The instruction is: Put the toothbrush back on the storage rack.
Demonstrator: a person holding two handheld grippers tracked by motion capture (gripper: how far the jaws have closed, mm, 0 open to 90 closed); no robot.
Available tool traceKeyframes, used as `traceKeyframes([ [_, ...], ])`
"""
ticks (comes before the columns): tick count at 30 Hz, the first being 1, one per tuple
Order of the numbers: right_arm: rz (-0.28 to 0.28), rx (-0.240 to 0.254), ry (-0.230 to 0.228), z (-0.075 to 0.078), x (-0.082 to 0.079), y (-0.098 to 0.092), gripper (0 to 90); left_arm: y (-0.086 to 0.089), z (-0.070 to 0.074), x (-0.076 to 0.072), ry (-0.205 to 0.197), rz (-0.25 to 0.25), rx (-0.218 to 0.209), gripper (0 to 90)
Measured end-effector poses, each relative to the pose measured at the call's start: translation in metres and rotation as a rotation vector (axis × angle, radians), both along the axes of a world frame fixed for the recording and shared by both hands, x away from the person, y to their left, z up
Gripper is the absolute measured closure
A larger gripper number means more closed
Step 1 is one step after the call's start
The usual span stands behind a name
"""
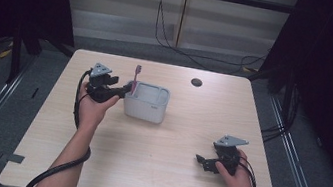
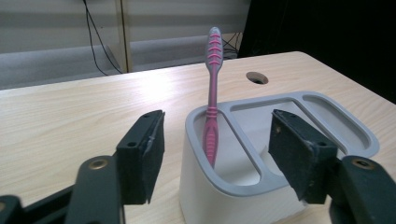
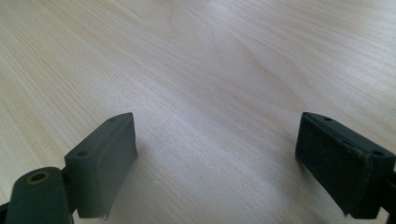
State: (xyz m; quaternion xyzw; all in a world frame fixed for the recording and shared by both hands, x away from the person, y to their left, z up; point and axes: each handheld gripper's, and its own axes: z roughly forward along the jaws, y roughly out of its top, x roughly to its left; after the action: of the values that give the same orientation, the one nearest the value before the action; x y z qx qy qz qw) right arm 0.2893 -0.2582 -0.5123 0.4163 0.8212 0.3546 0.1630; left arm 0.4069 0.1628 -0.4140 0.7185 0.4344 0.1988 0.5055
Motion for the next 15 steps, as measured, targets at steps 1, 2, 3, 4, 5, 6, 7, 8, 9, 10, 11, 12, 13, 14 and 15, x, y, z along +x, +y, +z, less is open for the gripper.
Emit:
traceKeyframes([
  [1,0.0,0.0,0.0,0.0,0.0,0.0,12.0,0.0,0.0,0.0,0.0,0.0,0.0,34.6],
  [2,0.0,0.0,0.0,0.0,0.0,0.0,11.9,0.0002,-0.0006,-0.0005,0.0,-0.007,-0.005,34.6],
  [3,0.0,0.0,0.0,0.0,0.0,0.0,11.9,0.0006,-0.0008,-0.001,0.001,-0.008,-0.003,33.4],
  [4,0.0,0.0,0.0,0.0,0.0,0.0,12.0,0.001,-0.0013,-0.0023,-0.003,-0.014,-0.008,32.3],
  [5,0.0,0.0,0.0,0.0,0.0,0.0,12.0,0.001,-0.0013,-0.0023,-0.003,-0.014,-0.008,31.7],
  [6,0.0,0.0,0.0,0.0,0.0,0.0,11.9,0.0019,-0.0012,-0.0033,0.002,-0.028,-0.002,30.8],
  [7,0.0,0.0,0.0,0.0,0.0,0.0,12.0,0.0026,-0.0008,-0.004,-0.002,-0.032,0.006,30.4],
  [8,0.0,0.0,0.0,0.0,0.0,0.0,11.9,0.0028,-0.0005,-0.0047,-0.004,-0.034,0.004,30.1],
  [9,0.0,0.0,0.0,0.0,0.0,0.0,12.0,0.0031,-0.0002,-0.005,-0.003,-0.036,0.001,29.7],
  [10,0.0,0.0,0.0,0.0,0.0,0.0,11.9,0.0038,0.0006,-0.0057,-0.001,-0.042,0.005,29.4],
  [11,0.0,0.0,0.0,0.0,0.0,0.0,11.9,0.0038,0.0006,-0.0057,-0.001,-0.042,0.005,28.9],
  [12,0.0,0.0,0.0,0.0,0.0,0.0,11.9,0.0044,0.0014,-0.0065,-0.002,-0.044,0.004,28.6],
  [13,0.0,0.0,0.0,0.0,0.0,0.0,11.9,0.0045,0.0019,-0.0069,-0.001,-0.045,0.0,28.6],
  [14,0.0,0.0,0.0,0.0,0.0,0.0,12.0,0.0054,0.0025,-0.0074,0.001,-0.053,0.003,28.1],
  [15,0.0,0.0,0.0,0.0,0.0,0.0,12.0,0.006,0.0031,-0.0087,0.001,-0.055,0.004,28.1],
])
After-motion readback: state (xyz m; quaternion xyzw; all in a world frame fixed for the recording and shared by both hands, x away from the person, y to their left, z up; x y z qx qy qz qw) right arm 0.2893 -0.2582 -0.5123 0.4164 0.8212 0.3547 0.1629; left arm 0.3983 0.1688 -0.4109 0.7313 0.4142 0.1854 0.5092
